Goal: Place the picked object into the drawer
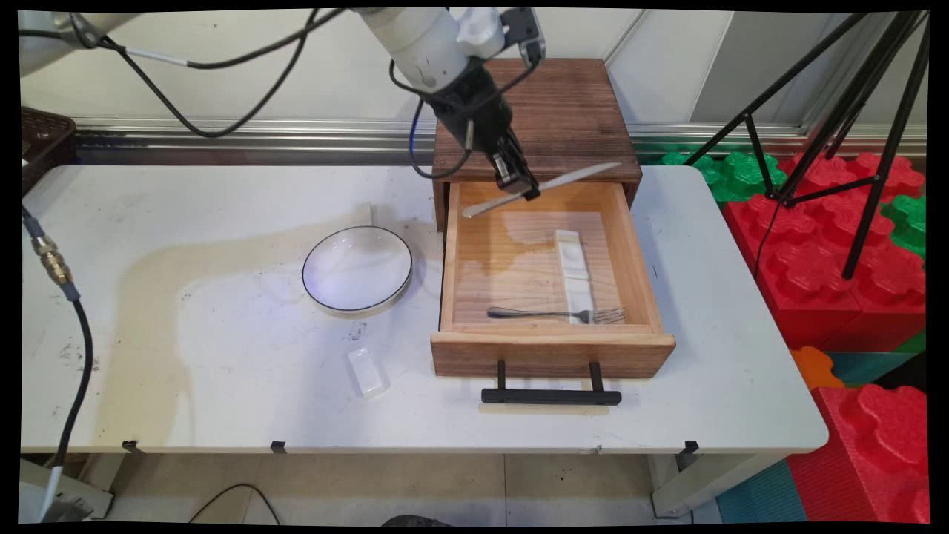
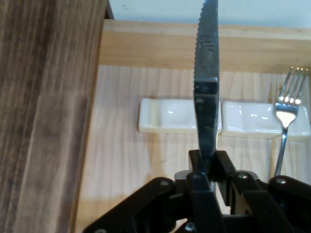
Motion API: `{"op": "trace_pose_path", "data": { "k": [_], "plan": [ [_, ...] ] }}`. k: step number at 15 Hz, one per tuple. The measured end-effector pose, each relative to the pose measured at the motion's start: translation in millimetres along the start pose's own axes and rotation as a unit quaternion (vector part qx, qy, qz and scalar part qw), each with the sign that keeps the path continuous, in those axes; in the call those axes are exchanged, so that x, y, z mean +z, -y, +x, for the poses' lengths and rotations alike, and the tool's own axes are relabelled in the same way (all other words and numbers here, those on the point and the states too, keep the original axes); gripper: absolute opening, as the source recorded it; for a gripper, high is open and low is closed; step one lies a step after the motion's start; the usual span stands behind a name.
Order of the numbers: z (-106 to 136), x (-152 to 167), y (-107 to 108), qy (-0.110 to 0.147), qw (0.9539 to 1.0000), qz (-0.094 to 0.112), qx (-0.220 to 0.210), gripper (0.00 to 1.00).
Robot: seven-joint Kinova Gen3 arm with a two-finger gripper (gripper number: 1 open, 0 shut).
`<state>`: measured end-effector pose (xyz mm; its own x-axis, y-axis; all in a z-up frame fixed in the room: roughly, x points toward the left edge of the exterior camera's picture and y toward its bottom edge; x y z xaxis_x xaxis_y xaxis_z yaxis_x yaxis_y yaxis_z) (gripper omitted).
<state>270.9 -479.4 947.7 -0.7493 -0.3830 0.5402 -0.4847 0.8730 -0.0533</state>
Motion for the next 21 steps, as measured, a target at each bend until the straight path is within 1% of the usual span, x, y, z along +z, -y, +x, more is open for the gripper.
{"op": "trace_pose_path", "data": {
  "k": [3, 10, 15, 21],
  "plan": [
    [-5, 18, 2, -0.001, 1.0000, -0.008, 0.003, 0.00],
    [-16, 52, 5, 0.001, 0.9998, -0.019, 0.006, 0.00],
    [-24, 72, 8, 0.006, 0.9997, -0.024, 0.005, 0.00],
    [-36, 86, 10, 0.012, 0.9995, -0.029, 0.004, 0.00]
  ]
}}
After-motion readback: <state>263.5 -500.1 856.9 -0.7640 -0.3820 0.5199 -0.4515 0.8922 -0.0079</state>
